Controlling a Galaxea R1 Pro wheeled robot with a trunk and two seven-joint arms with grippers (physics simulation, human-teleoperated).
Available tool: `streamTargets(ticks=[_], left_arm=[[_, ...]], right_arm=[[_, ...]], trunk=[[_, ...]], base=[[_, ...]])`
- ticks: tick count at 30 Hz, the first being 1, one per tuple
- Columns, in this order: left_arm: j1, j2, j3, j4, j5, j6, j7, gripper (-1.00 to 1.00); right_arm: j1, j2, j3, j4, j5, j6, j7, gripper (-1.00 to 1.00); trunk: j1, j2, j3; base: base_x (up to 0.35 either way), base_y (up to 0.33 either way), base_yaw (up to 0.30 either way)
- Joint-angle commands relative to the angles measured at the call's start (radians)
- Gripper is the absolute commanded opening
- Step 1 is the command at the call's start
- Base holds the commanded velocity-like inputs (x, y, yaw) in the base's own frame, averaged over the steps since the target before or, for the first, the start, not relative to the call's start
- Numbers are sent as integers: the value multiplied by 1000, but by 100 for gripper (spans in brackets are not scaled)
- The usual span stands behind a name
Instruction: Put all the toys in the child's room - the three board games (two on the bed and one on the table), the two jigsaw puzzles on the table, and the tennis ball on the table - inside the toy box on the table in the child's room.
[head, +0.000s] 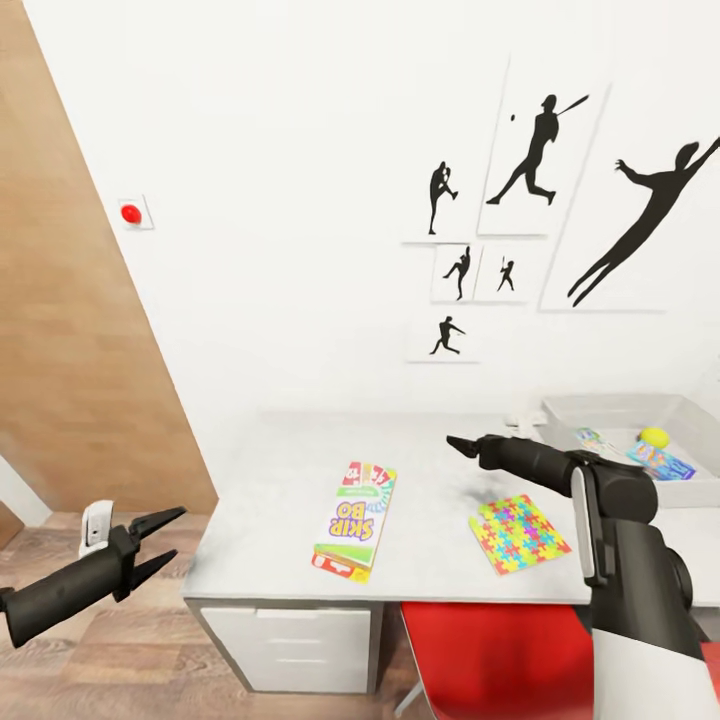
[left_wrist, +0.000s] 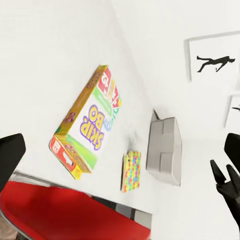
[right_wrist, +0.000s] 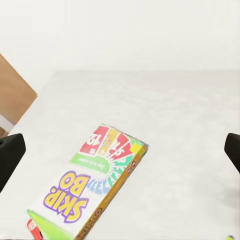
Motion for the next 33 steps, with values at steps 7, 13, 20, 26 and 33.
streamTargets(ticks=[7, 13, 20, 26, 33], left_arm=[[19, -1, 65, 7, 0, 4, 10, 100], [22, -6, 86, 8, -40, 4, 10, 100], [22, -7, 91, 8, -48, 4, 10, 100], [23, -9, 90, 9, -55, 4, 10, 100], [23, -13, 84, 66, -115, 1, 11, 100]], right_arm=[[-1, 2, 6, -1, 12, 4, 6, 100], [-1, 2, 7, -1, 12, 4, 4, 100], [-1, 2, 9, -1, 13, 4, 3, 100], [-11, 3, 10, 55, 15, 6, -43, 100], [-68, 3, 0, 228, -9, 36, -208, 100]], trunk=[[0, -1, 10], [0, -1, 20], [0, -1, 31], [0, -1, 41], [0, -1, 52]], base=[[0, 3, -5], [0, 202, 0], [0, 290, 0], [4, 312, 0], [16, 148, -28]])
